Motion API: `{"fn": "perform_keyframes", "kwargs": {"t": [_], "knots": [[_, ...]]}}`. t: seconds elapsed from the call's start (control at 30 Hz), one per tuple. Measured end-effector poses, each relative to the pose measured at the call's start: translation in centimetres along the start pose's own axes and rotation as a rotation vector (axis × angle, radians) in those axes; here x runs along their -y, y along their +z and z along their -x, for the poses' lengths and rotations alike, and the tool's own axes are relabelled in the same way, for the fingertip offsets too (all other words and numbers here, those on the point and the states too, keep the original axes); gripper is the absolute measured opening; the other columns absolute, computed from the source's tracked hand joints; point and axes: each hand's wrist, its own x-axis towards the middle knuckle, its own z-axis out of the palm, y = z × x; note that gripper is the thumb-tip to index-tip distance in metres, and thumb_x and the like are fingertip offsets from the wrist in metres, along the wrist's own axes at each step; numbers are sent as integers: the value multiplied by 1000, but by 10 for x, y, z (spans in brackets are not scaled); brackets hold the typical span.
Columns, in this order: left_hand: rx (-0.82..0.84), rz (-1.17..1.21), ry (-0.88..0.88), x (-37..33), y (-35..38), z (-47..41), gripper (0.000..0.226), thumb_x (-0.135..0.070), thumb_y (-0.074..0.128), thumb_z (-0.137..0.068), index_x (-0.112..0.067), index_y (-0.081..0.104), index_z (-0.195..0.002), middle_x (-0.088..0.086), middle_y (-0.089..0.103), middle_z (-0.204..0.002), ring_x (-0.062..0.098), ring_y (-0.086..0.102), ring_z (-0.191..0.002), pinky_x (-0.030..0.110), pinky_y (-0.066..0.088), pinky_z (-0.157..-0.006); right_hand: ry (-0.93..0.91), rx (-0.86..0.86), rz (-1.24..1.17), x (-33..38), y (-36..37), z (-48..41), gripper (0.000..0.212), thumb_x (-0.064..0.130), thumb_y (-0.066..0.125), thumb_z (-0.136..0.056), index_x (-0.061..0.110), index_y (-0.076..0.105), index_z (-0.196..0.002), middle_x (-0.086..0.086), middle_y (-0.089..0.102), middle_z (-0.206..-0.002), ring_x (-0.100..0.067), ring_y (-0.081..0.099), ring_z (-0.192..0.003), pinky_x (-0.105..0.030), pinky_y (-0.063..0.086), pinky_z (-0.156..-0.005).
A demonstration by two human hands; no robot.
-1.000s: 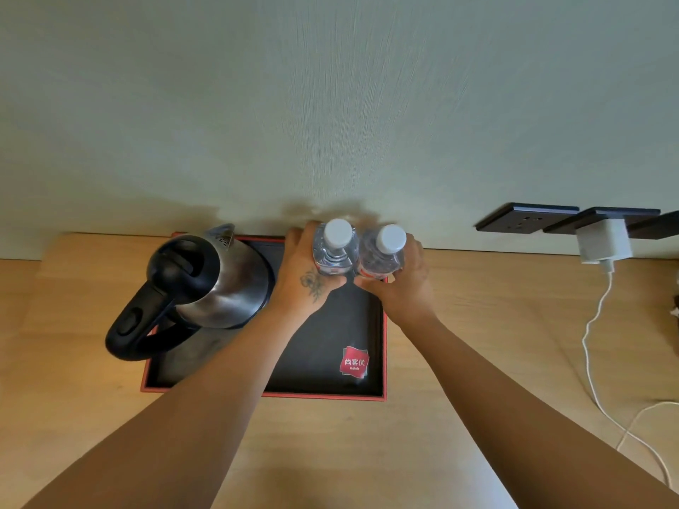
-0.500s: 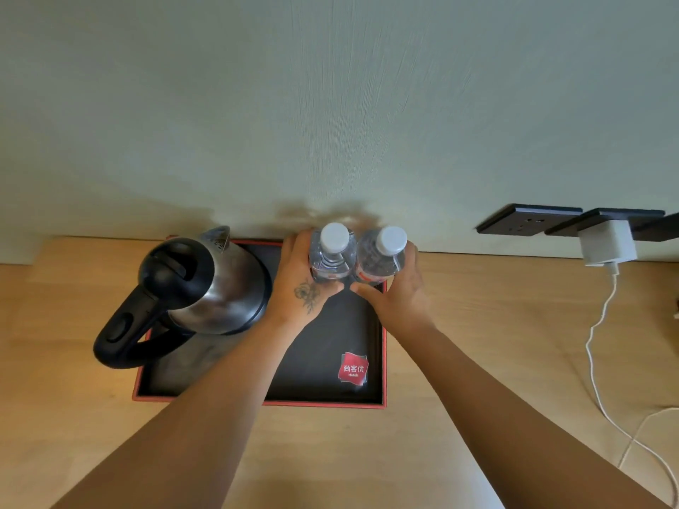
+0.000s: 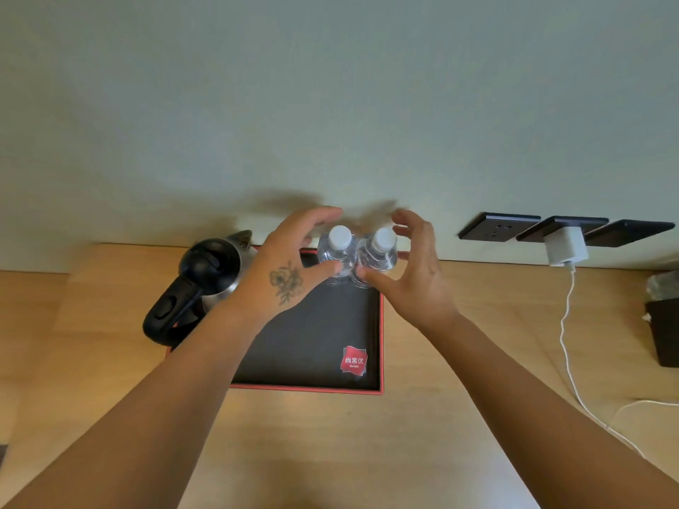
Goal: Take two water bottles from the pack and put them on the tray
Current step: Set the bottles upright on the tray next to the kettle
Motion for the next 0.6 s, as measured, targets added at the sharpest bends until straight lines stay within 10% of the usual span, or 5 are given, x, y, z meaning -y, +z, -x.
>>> {"fn": "perform_keyframes", "kwargs": {"t": [0.23, 0.6], "knots": [[192, -281, 146, -23, -13, -23, 52, 1, 75, -102, -14, 69, -151, 4, 67, -158, 23, 62, -148, 46, 49, -125, 45, 155, 163, 19, -18, -17, 43, 19, 76, -99, 10, 61, -138, -8, 65, -135, -32, 62, -123, -54, 54, -104], [170, -345, 81, -12, -7, -32, 38, -2, 76, -102, -12, 77, -140, 11, 79, -123, 24, 62, -98, 29, 46, -88, 104, 193, 196, 25, -21, -25, 39, 18, 78, -97, 8, 61, -131, -11, 67, -130, -34, 64, -120, -50, 52, -101]]}}
